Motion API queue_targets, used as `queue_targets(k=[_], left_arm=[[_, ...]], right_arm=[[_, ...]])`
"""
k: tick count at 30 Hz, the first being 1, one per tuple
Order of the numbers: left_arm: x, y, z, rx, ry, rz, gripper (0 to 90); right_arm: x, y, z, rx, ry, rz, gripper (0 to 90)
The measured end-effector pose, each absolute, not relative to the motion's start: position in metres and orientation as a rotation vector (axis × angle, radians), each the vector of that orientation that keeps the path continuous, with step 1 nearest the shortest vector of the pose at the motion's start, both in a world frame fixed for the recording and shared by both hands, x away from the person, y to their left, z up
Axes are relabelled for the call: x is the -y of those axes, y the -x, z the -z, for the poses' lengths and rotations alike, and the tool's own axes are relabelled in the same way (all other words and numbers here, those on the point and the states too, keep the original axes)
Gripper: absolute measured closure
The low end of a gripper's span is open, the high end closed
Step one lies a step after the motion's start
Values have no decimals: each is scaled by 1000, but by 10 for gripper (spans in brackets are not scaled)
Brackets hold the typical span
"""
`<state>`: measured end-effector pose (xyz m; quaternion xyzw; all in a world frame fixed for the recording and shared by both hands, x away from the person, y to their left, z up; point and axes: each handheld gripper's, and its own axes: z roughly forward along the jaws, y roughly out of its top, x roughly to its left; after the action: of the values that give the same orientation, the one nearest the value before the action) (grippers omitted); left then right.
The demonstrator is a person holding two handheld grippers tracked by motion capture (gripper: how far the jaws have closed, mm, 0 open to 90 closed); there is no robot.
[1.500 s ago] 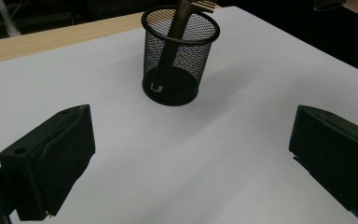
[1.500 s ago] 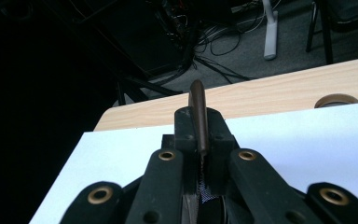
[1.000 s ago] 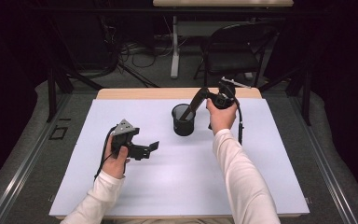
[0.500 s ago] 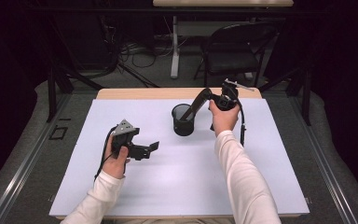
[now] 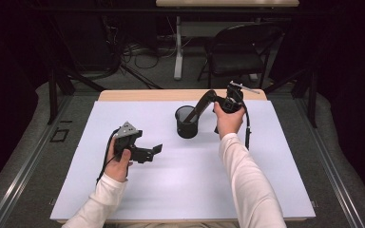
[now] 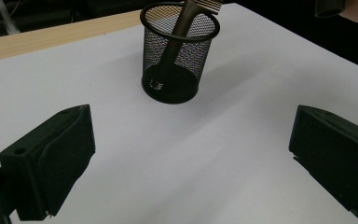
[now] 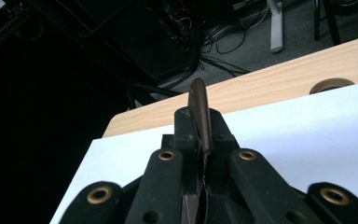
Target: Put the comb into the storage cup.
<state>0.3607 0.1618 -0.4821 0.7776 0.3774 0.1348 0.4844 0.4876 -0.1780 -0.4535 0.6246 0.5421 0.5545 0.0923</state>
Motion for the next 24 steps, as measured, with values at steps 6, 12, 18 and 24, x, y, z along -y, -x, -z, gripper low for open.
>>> queue_targets(k=[6, 12, 18, 24], left_arm=[[-162, -361, 482, -920, -1891, -329, 7], [-161, -360, 482, -919, -1892, -328, 7], [-162, -360, 482, -921, -1888, -328, 7], [-162, -361, 482, -922, -1887, -329, 7]], right_arm=[[178, -487, 454, -1605, -1866, -1657, 861], [177, -488, 454, -1602, -1854, -1668, 812], [176, -487, 453, -1609, -1844, -1661, 731], [176, -487, 453, -1607, -1812, -1634, 604]])
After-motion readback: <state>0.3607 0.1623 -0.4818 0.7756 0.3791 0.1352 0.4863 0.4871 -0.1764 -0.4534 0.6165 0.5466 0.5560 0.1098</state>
